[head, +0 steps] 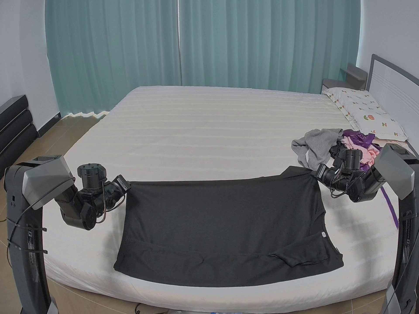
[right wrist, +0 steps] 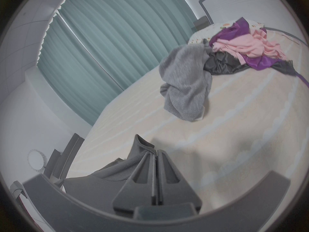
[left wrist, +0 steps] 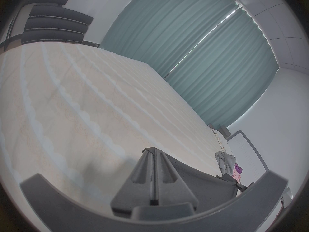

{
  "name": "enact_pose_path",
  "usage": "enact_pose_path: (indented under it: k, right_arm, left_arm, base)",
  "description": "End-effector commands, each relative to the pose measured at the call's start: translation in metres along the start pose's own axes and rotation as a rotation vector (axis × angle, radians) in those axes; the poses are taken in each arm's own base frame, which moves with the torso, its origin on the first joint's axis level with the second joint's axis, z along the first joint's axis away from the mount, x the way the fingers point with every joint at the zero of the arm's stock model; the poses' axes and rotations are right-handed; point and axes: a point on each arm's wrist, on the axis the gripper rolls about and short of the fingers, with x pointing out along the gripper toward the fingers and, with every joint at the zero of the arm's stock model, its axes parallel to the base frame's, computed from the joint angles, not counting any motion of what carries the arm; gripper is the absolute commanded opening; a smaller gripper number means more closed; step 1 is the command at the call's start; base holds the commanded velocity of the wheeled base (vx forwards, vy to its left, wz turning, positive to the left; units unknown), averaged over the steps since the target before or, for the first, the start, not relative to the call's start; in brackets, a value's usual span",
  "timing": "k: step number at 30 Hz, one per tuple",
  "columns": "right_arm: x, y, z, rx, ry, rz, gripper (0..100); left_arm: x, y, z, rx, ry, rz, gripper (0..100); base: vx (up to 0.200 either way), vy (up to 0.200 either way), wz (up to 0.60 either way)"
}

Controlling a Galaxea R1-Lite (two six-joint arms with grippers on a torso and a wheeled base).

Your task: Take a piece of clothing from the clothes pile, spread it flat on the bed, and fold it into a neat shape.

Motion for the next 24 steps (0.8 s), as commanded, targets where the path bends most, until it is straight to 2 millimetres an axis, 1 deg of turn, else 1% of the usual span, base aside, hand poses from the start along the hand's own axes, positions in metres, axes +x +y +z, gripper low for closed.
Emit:
enact_pose_path:
  k: [1,2,5,11,16,24]
  right_arm:
    - [-0.009,0.006,0.003,-0.003,-0.014,0.012,0]
    - [-0.012,0.005,0.002,-0.002,-0.006,0.026,0]
    - [-0.015,0.003,-0.004,0.001,0.026,0.037,0]
    - [-0.021,0.008,0.003,-0.002,0.014,0.064,0]
    - [-0.025,0.009,0.012,-0.007,-0.016,0.072,0]
    - [-0.028,0.009,0.013,-0.006,-0.015,0.075,0]
  left_arm:
    - [-0.003,0.000,0.008,0.005,-0.025,-0.002,0]
    - [-0.006,-0.004,0.014,0.006,-0.042,-0.010,0]
    - [-0.011,-0.009,0.021,0.008,-0.060,-0.017,0]
    - [-0.010,-0.009,0.016,0.010,-0.049,-0.011,0]
    - [-0.011,-0.008,0.018,0.012,-0.054,-0.010,0]
    - [-0.010,-0.007,0.018,0.011,-0.065,0.005,0]
  base:
    - [0.000,0.000,0.00]
    - [0.000,0.000,0.00]
    - [0.000,0.000,0.00]
    - [0.000,0.000,0.00]
    - [0.000,0.000,0.00]
    - [0.000,0.000,0.00]
